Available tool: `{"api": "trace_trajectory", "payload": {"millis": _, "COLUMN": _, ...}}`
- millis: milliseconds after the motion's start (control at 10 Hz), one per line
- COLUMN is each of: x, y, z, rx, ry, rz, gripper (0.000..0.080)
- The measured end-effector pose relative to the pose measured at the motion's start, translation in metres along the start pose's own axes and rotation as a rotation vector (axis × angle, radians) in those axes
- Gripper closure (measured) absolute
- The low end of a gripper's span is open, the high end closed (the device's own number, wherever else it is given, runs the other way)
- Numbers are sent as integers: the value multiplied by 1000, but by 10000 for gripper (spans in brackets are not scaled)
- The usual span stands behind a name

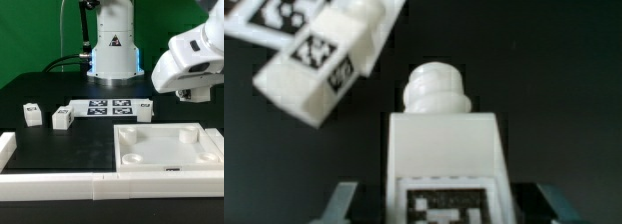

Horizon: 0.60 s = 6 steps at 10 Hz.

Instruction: Assemble one leg

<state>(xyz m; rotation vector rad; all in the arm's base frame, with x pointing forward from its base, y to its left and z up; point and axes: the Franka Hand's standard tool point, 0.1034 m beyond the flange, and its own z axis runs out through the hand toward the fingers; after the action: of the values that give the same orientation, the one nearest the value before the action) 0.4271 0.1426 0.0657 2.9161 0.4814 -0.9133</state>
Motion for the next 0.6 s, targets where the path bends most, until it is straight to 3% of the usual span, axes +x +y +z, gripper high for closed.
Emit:
{"api": "trace_trajectory", "payload": {"millis": 200, "x": -6, "y": 22, "z": -29, "rx": 4, "ry": 161, "rz": 59, "gripper": 511}}
{"api": "trace_trajectory", "payload": {"millis": 400, "x": 1, "y": 38, "z": -52, "rx": 17, "ry": 380, "rz": 121, "gripper": 511}}
{"api": "trace_trajectory", "payload": {"millis": 600, "x": 10, "y": 41, "z": -64, "rx": 10, "ry": 548, "rz": 123, "gripper": 511}}
